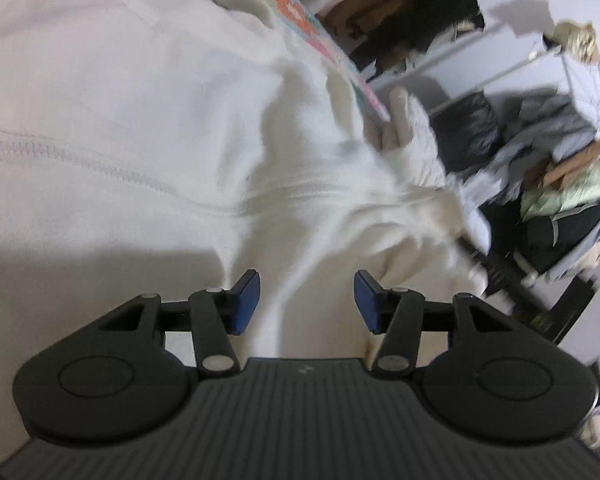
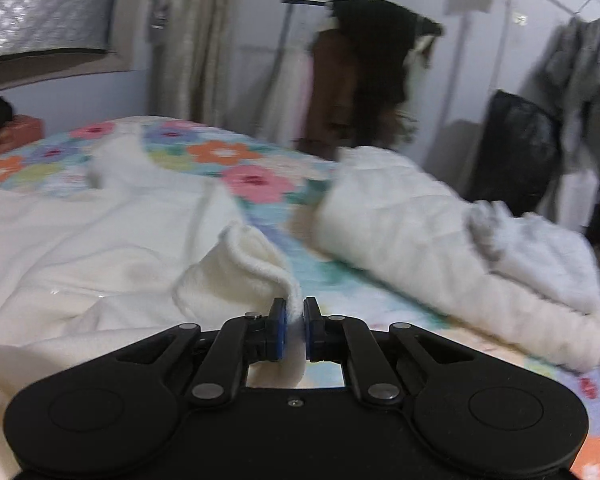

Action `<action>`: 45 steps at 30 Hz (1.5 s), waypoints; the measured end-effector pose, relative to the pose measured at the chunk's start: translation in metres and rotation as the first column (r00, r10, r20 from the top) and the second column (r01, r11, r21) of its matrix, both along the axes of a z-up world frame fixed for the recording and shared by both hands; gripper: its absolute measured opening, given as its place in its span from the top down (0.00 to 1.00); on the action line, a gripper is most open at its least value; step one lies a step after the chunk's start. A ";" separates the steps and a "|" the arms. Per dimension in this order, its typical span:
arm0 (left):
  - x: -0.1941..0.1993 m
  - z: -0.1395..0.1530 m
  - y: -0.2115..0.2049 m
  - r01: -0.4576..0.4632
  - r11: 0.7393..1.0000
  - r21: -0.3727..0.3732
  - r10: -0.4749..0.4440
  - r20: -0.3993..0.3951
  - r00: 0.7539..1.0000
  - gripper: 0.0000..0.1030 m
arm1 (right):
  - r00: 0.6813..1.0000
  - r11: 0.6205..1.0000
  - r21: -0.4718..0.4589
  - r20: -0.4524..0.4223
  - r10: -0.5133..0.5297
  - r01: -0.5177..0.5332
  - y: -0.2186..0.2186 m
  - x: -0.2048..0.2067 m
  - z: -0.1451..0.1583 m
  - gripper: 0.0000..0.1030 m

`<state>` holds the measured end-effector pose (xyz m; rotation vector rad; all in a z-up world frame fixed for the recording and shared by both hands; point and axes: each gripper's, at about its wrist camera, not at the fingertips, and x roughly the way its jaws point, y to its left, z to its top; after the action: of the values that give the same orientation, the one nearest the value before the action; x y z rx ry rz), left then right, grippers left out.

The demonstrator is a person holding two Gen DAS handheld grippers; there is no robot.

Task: Fold clothes

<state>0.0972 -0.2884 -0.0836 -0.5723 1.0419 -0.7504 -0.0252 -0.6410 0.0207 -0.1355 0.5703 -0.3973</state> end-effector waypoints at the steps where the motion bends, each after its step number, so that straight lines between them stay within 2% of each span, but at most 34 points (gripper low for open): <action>1: 0.002 0.000 -0.003 0.017 0.999 0.042 -0.017 0.008 1.000 0.49 | 1.000 1.000 -0.029 0.011 0.004 -0.004 -0.001 -0.003 0.005 0.91; 4: 0.008 -0.003 -0.002 0.022 0.991 0.132 -0.026 0.033 0.999 0.49 | 0.998 0.993 -0.111 0.040 0.046 -0.042 0.004 -0.009 0.021 0.91; 6: 0.006 -0.003 0.002 0.031 0.993 0.117 -0.034 0.026 0.999 0.49 | 0.997 0.988 -0.148 0.052 0.060 -0.052 0.005 -0.005 0.028 0.92; 10: -0.001 -0.004 0.008 0.063 0.992 0.108 -0.067 0.027 0.997 0.49 | 0.995 0.988 -0.156 0.095 0.037 -0.022 -0.010 -0.002 0.035 0.92; 13: -0.012 -0.003 0.004 0.125 0.983 0.137 -0.133 0.052 0.990 0.49 | 1.000 0.986 -0.165 0.019 -0.013 0.016 -0.037 0.011 -0.001 0.92; 16: -0.019 0.003 -0.004 0.220 0.958 0.185 -0.239 0.091 0.967 0.47 | 0.997 0.985 -0.166 -0.068 -0.047 0.035 -0.060 0.021 -0.037 0.92; 19: -0.023 0.005 -0.003 0.236 0.944 0.231 -0.266 0.108 0.958 0.45 | 0.990 0.997 -0.057 -0.125 -0.062 0.055 -0.075 0.025 -0.052 0.91; 21: -0.023 0.003 -0.001 0.231 0.947 0.223 -0.255 0.087 0.963 0.45 | 0.985 0.997 0.033 -0.158 -0.070 0.076 -0.084 0.025 -0.055 0.88; 22: -0.024 0.004 -0.001 0.228 0.948 0.220 -0.250 0.080 0.965 0.45 | 0.982 0.989 0.106 -0.169 -0.085 0.103 -0.091 0.022 -0.054 0.83; 23: -0.025 0.005 -0.001 0.224 0.950 0.218 -0.246 0.081 0.966 0.45 | 0.978 0.974 0.181 -0.180 -0.101 0.134 -0.100 0.020 -0.053 0.83; 24: -0.026 0.007 -0.002 0.221 0.952 0.214 -0.243 0.084 0.966 0.45 | 0.979 0.951 0.260 -0.159 -0.128 0.167 -0.104 0.010 -0.049 0.80; 25: -0.029 0.011 -0.003 0.219 0.955 0.202 -0.241 0.091 0.966 0.45 | 0.978 0.920 0.339 -0.136 -0.159 0.197 -0.108 -0.002 -0.044 0.69; 26: -0.031 0.015 -0.005 0.223 0.958 0.181 -0.243 0.101 0.965 0.45 | 0.975 0.881 0.417 -0.114 -0.192 0.223 -0.111 -0.013 -0.039 0.62; 27: -0.034 0.019 -0.007 0.228 0.960 0.161 -0.247 0.110 0.963 0.45 | 0.978 0.851 0.481 -0.097 -0.186 0.210 -0.112 -0.028 -0.034 0.54; 28: -0.036 0.023 -0.010 0.236 0.961 0.141 -0.253 0.117 0.960 0.45 | 0.981 0.820 0.541 -0.080 -0.174 0.190 -0.112 -0.042 -0.030 0.52; 29: -0.040 0.027 -0.014 0.246 0.961 0.127 -0.261 0.126 0.957 0.45 | 0.987 0.803 0.575 -0.069 -0.143 0.156 -0.108 -0.056 -0.027 0.52; 31: -0.051 0.033 -0.020 0.271 0.955 0.120 -0.287 0.149 0.946 0.45 | 0.994 0.813 0.571 -0.072 -0.084 0.110 -0.097 -0.084 -0.022 0.50; 36: -0.084 0.039 -0.043 0.322 0.934 0.157 -0.347 0.168 0.923 0.45 | 0.983 0.894 0.445 -0.179 0.037 0.048 -0.074 -0.142 -0.024 0.46; 39: -0.103 0.048 -0.059 0.333 0.926 0.179 -0.363 0.177 0.915 0.45 | 0.969 0.920 0.381 -0.249 0.006 0.092 -0.072 -0.177 -0.030 0.45; 41: -0.111 0.054 -0.072 0.340 0.924 0.174 -0.369 0.178 0.912 0.42 | 0.964 0.916 0.378 -0.262 -0.037 0.138 -0.076 -0.205 -0.035 0.45; 45: -0.125 0.066 -0.105 0.320 0.933 0.168 -0.347 0.178 0.921 0.33 | 0.967 0.878 0.446 -0.248 -0.067 0.175 -0.087 -0.236 -0.045 0.43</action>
<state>-0.0275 -0.3938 -0.0172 -0.1930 0.9999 -1.0082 -0.2610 -0.7280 -0.0247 0.3255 0.8883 -0.3588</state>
